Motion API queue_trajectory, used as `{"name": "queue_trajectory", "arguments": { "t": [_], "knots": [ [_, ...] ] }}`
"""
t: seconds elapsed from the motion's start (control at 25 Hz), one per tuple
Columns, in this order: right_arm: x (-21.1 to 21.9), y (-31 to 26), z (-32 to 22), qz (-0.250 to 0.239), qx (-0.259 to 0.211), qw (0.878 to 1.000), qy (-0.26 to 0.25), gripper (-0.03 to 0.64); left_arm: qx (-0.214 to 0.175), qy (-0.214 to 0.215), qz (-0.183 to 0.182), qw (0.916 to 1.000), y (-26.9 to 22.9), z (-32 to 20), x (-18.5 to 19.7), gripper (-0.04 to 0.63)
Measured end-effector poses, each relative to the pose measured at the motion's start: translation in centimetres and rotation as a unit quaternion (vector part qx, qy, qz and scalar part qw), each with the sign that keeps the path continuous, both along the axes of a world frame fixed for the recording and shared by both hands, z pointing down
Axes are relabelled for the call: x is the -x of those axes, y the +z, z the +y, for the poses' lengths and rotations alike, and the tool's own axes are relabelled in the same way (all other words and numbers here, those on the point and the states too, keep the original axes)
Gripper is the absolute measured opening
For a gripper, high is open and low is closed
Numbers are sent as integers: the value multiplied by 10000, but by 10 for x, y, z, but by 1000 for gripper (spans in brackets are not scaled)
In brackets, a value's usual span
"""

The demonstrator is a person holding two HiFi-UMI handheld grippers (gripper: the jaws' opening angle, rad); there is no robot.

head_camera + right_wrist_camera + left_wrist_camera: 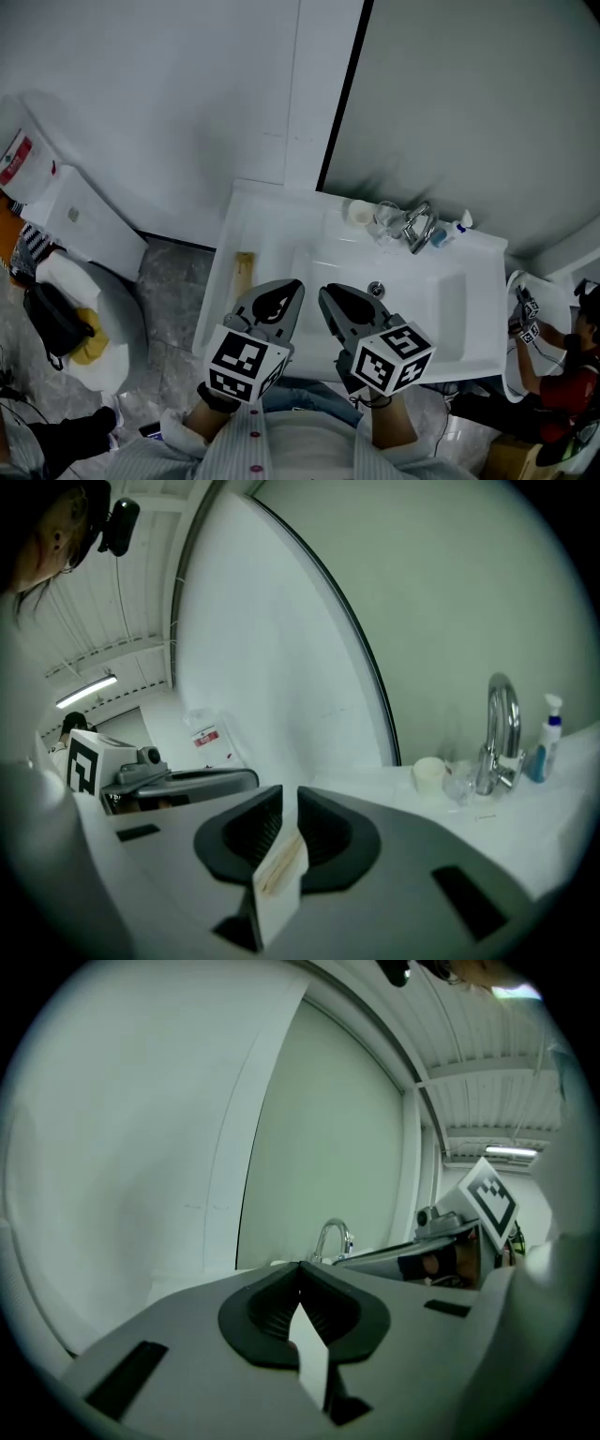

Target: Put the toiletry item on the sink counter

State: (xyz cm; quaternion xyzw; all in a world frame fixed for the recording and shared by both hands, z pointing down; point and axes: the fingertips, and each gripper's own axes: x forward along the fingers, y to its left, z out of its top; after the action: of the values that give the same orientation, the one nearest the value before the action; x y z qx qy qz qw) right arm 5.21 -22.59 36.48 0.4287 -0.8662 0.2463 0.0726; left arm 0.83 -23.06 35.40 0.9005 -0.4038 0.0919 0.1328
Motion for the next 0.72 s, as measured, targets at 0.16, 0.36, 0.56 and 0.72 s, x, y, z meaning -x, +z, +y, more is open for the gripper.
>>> {"name": "queue_trajectory", "arguments": {
  "t": [0.16,0.36,0.56,0.72],
  "knots": [
    [-4,-28,-1,116,-440,9989,54,44,-212,159,126,9996,-24,0,-7,17],
    [-3,-54,-5,208,-816,9964,81,17,-441,305,246,9983,-50,-2,-8,17],
    [0,-70,-9,239,-1012,9945,82,11,-527,402,446,9968,-68,-4,-7,17],
    [2,-72,-12,300,-1043,9941,55,11,-560,455,500,9961,-72,-6,-6,17]
  ]
}}
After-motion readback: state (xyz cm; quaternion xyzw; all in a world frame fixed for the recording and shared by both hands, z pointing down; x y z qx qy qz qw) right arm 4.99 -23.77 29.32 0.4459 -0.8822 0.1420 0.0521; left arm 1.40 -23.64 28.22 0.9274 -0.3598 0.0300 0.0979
